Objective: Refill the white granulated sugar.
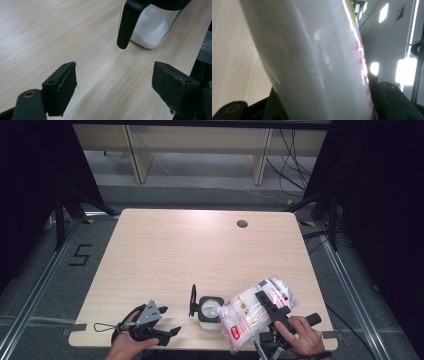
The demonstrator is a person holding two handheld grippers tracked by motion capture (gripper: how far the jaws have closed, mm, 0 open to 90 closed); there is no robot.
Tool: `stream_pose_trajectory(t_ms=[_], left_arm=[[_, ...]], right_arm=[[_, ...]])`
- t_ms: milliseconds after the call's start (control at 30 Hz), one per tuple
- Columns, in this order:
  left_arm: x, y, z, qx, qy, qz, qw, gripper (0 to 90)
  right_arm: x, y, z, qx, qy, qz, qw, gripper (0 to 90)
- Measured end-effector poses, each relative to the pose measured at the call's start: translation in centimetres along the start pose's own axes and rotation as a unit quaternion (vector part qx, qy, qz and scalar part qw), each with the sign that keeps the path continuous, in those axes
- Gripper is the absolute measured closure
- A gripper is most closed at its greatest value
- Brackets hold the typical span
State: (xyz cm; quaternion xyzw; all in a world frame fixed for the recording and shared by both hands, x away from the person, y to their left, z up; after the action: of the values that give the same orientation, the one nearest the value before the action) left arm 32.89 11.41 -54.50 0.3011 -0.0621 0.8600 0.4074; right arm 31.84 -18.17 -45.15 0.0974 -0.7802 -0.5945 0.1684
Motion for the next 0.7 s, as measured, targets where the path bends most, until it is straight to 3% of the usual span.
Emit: stream_pose_trajectory(t_ms=[33, 67, 100, 133, 167, 200, 233, 267, 333, 367, 400, 567, 633, 700], left_arm=[[0.02, 0.00, 0.07, -0.001, 0.002, 0.001, 1.0000, 19.3], [-0.08, -0.05, 0.12, -0.009, 0.003, -0.004, 0.9999, 19.3], [0.06, -0.11, -0.09, -0.007, -0.011, 0.002, 0.9999, 19.3], [0.13, -0.17, -0.15, -0.015, -0.014, 0.001, 0.9998, 19.3], [0.13, -0.17, -0.15, -0.015, -0.014, 0.001, 0.9998, 19.3], [0.04, -0.09, 0.10, -0.011, 0.001, 0.000, 0.9999, 19.4], [0.04, -0.09, 0.10, -0.011, 0.001, 0.000, 0.9999, 19.4], [0.02, -0.21, -0.02, -0.016, -0.006, -0.001, 0.9998, 19.3], [0.01, -0.19, -0.06, -0.014, -0.006, 0.000, 0.9999, 19.4], [0.17, -0.35, -0.15, -0.025, -0.016, 0.002, 0.9996, 19.4], [0.05, -0.11, 0.10, -0.012, 0.001, 0.000, 0.9999, 19.4], [0.10, -0.22, -0.09, -0.017, -0.010, 0.002, 0.9998, 19.4], [0.05, -0.11, 0.09, -0.012, 0.001, -0.001, 0.9999, 19.3], [-0.03, -0.07, 0.05, -0.009, 0.000, -0.003, 1.0000, 19.4]], right_arm=[[0.03, -0.22, -0.13, -0.015, -0.002, 0.006, 0.9999, 52.5], [0.03, -0.22, -0.13, -0.015, -0.002, 0.006, 0.9999, 52.5], [-0.04, 0.04, -0.13, -0.001, 0.004, 0.002, 1.0000, 52.5], [-0.03, -0.42, -0.24, -0.023, -0.004, 0.010, 0.9997, 52.6], [-0.06, -0.50, -0.22, -0.025, -0.002, 0.010, 0.9996, 52.6], [-0.05, -0.52, -0.24, -0.025, -0.003, 0.009, 0.9996, 52.6], [-0.05, -0.52, -0.24, -0.025, -0.003, 0.009, 0.9996, 52.6], [-0.10, -0.22, -0.20, -0.010, 0.003, 0.005, 0.9999, 52.7], [-0.07, -0.13, -0.24, -0.010, 0.001, 0.005, 0.9999, 52.7], [-0.07, -0.13, -0.24, -0.010, 0.001, 0.005, 0.9999, 52.7], [-0.02, -0.07, -0.23, -0.008, 0.001, 0.001, 1.0000, 52.7], [0.02, -0.24, -0.36, -0.017, -0.006, 0.007, 0.9998, 52.8], [0.09, -0.25, -0.41, -0.017, -0.008, 0.007, 0.9998, 52.8], [0.05, 0.03, -0.38, -0.004, -0.003, 0.002, 1.0000, 52.8]])
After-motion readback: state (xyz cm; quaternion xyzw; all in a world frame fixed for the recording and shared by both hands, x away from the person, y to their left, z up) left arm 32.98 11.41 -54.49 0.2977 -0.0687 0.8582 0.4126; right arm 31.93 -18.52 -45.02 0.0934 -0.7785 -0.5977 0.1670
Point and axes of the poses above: each handheld gripper's, and its own axes: x roughly backward along the jaws, z roughly out of its top, y roughly to its right, the point moved 7 cm from there along -x, roughly forward along the jaws, and after that the axes turned 5 degrees about x, right-handed, at the moved point
